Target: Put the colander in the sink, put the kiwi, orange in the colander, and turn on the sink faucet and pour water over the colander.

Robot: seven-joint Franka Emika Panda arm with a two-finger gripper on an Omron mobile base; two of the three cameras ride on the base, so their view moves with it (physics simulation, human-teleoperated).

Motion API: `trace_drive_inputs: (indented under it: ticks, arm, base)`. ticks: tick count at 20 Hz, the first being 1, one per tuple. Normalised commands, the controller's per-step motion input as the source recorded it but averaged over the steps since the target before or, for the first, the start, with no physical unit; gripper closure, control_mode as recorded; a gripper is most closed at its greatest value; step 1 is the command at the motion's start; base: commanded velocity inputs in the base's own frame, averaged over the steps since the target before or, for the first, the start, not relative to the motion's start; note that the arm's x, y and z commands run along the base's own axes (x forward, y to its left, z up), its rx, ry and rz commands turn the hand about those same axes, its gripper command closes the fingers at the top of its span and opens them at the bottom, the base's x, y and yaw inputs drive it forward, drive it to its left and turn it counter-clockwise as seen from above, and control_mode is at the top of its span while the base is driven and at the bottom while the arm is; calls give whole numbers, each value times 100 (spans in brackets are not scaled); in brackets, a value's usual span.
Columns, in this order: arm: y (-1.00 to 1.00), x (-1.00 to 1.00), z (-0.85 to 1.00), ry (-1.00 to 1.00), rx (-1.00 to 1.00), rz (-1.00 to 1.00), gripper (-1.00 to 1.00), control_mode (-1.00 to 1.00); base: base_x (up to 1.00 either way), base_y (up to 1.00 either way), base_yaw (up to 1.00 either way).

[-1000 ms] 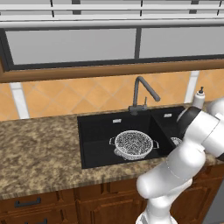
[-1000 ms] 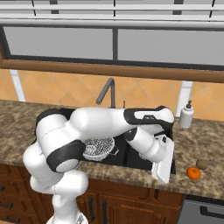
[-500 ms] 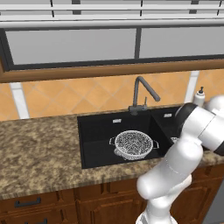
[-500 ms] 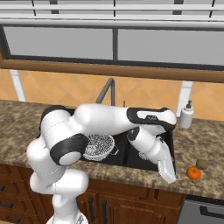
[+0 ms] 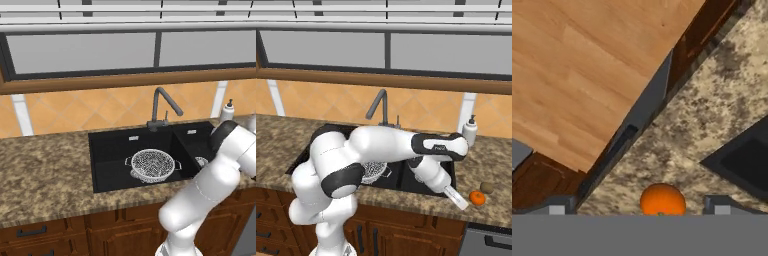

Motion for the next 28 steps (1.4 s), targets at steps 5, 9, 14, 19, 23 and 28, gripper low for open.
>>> trace_drive_inputs:
  ticks: [5, 9, 14, 19, 23, 28]
  arm:
    - [-48, 24, 21, 17, 22, 27, -100, -100]
    - [-47, 25, 32, 11, 26, 15, -100, -100]
    - [-59, 10, 41, 13, 24, 11, -100, -100]
    - [-81, 0, 54, 18, 22, 4, -100, -100]
    - [-77, 1, 61, 14, 22, 1, -100, -100]
    - [-77, 17, 64, 12, 24, 0, -100, -100]
  base:
    - [0, 0, 0]
    - [0, 0, 0]
    - [0, 0, 0]
    - [0, 0, 0]
    - [0, 0, 0]
    - [0, 0, 0]
